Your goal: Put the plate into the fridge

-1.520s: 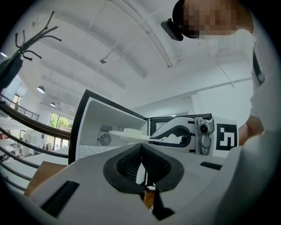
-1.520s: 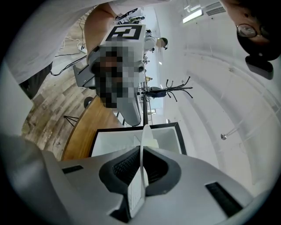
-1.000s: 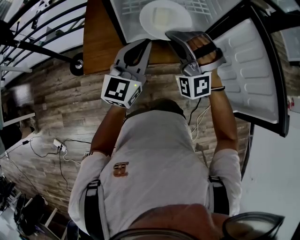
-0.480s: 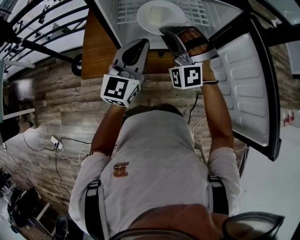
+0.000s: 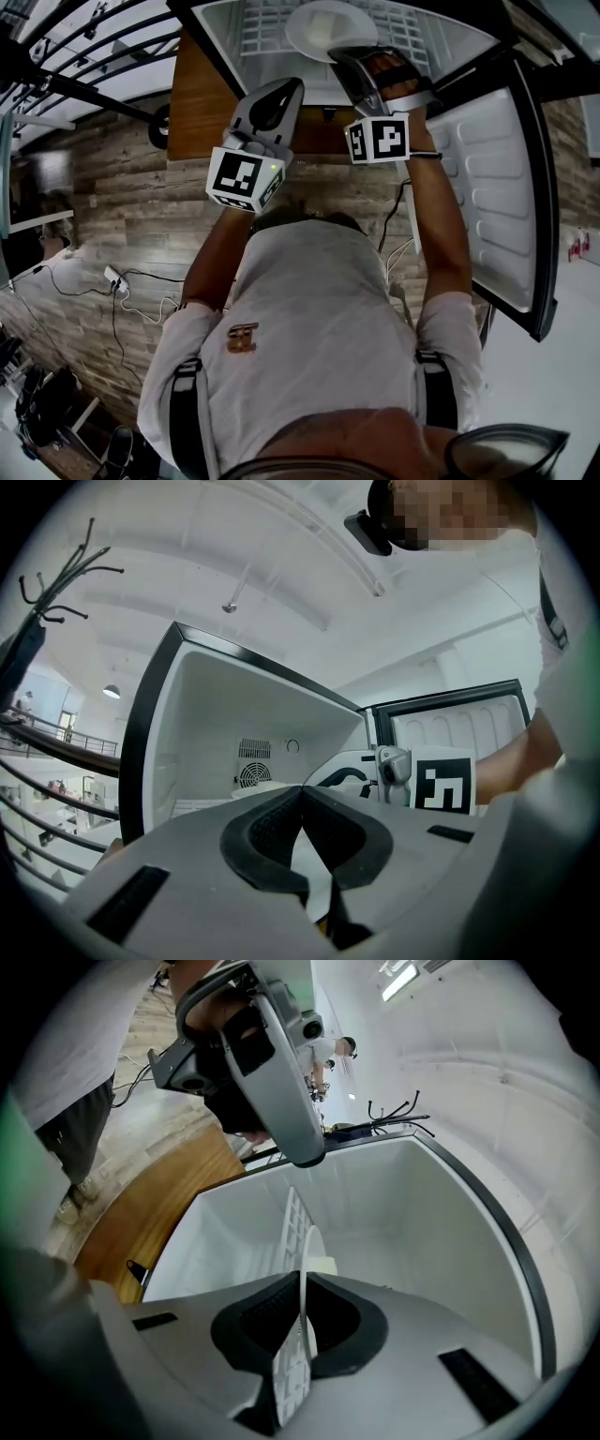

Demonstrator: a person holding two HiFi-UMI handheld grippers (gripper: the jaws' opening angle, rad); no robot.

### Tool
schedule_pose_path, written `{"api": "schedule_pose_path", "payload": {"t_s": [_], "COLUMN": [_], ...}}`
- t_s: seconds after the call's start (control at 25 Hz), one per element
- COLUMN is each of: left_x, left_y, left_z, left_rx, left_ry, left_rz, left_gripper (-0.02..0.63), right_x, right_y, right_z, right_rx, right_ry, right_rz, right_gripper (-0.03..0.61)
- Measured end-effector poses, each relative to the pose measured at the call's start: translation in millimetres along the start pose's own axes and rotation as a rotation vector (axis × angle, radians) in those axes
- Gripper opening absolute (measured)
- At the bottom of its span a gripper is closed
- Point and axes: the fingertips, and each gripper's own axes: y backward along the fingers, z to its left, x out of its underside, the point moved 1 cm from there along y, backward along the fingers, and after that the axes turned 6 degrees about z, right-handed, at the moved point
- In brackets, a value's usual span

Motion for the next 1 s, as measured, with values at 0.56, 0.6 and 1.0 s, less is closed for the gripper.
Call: {"api": "schedule_pose_path", "payload": {"t_s": [0.56,0.6,1.0], "left_x": [6.7,7.8,16.7], "left_y": [-9.1,-9.5,-13.1], "left_z": [21.6,22.5,27.7], "left_rx": [0.035,0.036,0.047], "left_ry": [-0.007,-0.006,0.000], "left_rz": [0.030,0.032,0.058], "left_gripper": [0.018,0.018,0.018], "right_x": [9.8,10.0,9.4], "right_y": [-31.2,-33.0,-43.9], "right_z": [2.8,3.7,-0.1], "right_rx": [-0.053,-0.057,-0.125], "right_ry": [-0.010,-0.011,-0.055], "right_rz": [0.036,0.036,0.020], "right_gripper": [0.041,0.041,0.041]}}
